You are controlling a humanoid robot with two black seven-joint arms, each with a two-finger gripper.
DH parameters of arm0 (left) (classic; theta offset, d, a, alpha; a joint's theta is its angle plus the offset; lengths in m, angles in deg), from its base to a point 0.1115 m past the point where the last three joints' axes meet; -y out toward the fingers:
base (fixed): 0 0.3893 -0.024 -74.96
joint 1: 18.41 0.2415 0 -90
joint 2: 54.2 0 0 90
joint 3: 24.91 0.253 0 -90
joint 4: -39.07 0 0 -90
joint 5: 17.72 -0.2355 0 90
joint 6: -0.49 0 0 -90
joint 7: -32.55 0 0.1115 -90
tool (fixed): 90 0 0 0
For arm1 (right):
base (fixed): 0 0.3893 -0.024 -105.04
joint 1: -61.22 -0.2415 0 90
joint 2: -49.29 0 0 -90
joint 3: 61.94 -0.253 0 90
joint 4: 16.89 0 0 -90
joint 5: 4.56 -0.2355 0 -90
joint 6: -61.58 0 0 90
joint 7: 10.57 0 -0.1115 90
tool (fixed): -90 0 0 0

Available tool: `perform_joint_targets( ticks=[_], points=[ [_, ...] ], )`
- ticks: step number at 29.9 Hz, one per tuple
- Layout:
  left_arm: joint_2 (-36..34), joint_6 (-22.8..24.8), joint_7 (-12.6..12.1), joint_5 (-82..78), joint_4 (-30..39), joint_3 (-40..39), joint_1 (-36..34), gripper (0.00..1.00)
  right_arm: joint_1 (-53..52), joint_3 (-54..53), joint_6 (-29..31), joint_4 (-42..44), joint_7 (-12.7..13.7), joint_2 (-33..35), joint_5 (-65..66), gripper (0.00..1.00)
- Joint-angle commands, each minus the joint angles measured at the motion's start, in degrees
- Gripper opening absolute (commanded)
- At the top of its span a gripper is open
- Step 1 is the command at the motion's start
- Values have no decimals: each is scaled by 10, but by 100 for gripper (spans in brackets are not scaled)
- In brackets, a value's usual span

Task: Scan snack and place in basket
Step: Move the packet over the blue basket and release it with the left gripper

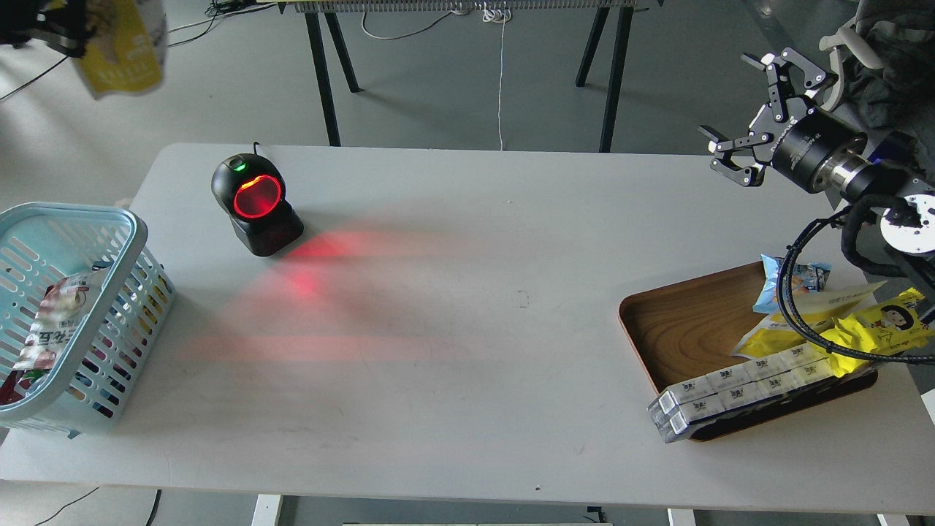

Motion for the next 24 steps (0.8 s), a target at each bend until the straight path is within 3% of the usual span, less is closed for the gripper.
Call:
perform_joint_targets(
  ticks=[1, 10, 17, 24],
  points=[
    [-51, -51, 30, 22, -52, 43, 3, 2, -13, -12, 0, 0, 2, -5, 0, 99],
    [-163, -179, 61, 135, -95, 254, 2, 2, -17, -18, 0, -1, 2, -12, 0, 99],
    [-177, -291, 66, 181, -128, 398, 2, 2, -15, -17, 0, -1, 1, -20, 0, 99],
    [-179, -364, 66, 216, -129, 498, 2, 2, -15, -16, 0, -1, 1, -23, 0, 99]
  ],
)
